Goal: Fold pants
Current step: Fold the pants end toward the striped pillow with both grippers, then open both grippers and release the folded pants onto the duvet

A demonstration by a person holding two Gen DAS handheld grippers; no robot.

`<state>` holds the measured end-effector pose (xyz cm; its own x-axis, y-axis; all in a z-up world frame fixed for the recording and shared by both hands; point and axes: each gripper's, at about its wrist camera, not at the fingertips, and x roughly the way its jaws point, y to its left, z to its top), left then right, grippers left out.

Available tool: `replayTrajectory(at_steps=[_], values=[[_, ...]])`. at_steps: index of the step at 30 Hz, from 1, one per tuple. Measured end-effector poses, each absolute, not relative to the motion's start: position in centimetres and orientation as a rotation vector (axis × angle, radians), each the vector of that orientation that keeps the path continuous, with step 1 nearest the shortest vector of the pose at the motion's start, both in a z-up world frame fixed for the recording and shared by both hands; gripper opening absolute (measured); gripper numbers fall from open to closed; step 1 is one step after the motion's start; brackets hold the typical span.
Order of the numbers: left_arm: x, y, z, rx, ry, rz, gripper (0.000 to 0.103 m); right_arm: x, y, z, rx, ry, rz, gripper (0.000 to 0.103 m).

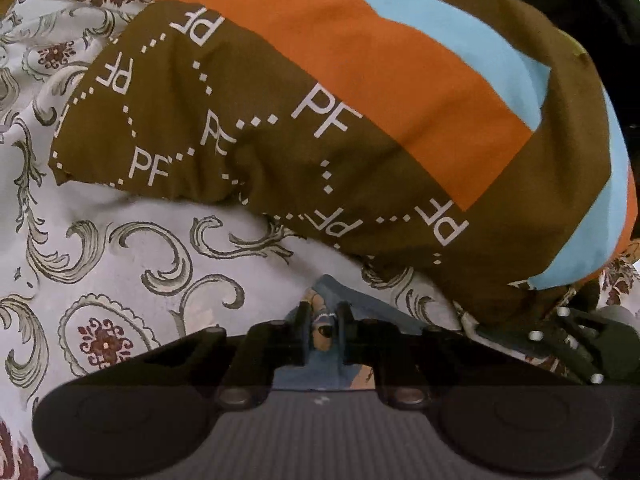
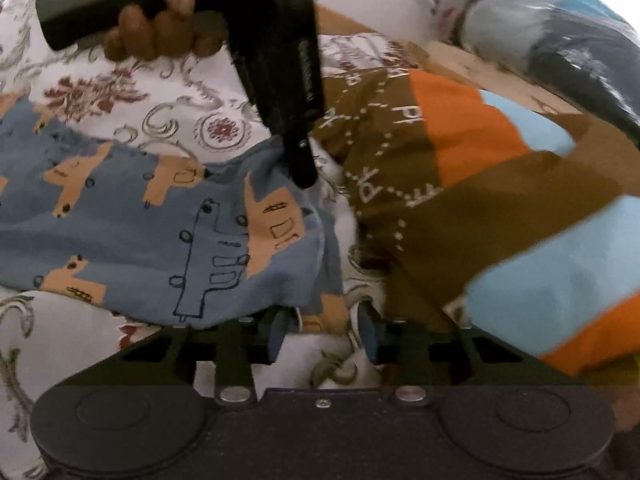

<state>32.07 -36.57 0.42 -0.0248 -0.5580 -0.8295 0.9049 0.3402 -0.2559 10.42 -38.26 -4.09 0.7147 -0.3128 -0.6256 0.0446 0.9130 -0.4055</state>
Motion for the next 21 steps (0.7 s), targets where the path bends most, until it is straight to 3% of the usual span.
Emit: replayTrajectory(at_steps=[7,8,9,10,13,17,21], values=[[31.9,-36.2,0.7,0.418,1.026,-1.229,0.014,10.5,-37.3,-4.5,-0.415,0.692,-0.166,0.037],[32.0,-36.1,0.7,0.412,1.029,-1.226,0.014,10.8,-37.2,-4.7,-0.411,0.701,-0.163,0.031],[32.0,-36.1,0.5,0.406,1.030,-1.224,0.014,10.9,-37.2,-4.9,-0.410,0.709,-0.163,0.014],[32.0,-36.1,0.4,0.403,1.028,-1.223,0.014,11.0,-37.2,-5.0,-0.416,0.712,-0.167,0.007],[31.8,-36.2,0.7,0.408,1.017,-1.225,0.014,10.3,-36.6,-4.8,-0.518,0.665,-0.230,0.006],[31.2,-36.4,1.6,0.406,0.957,-1.246,0.014,8.9,-34.9,-4.9,-0.781,0.539,-0.368,0.009],[29.8,-37.4,1.7,0.464,0.861,-1.241,0.015,9.3,-34.0,-7.3,-0.952,0.604,-0.362,0.034]])
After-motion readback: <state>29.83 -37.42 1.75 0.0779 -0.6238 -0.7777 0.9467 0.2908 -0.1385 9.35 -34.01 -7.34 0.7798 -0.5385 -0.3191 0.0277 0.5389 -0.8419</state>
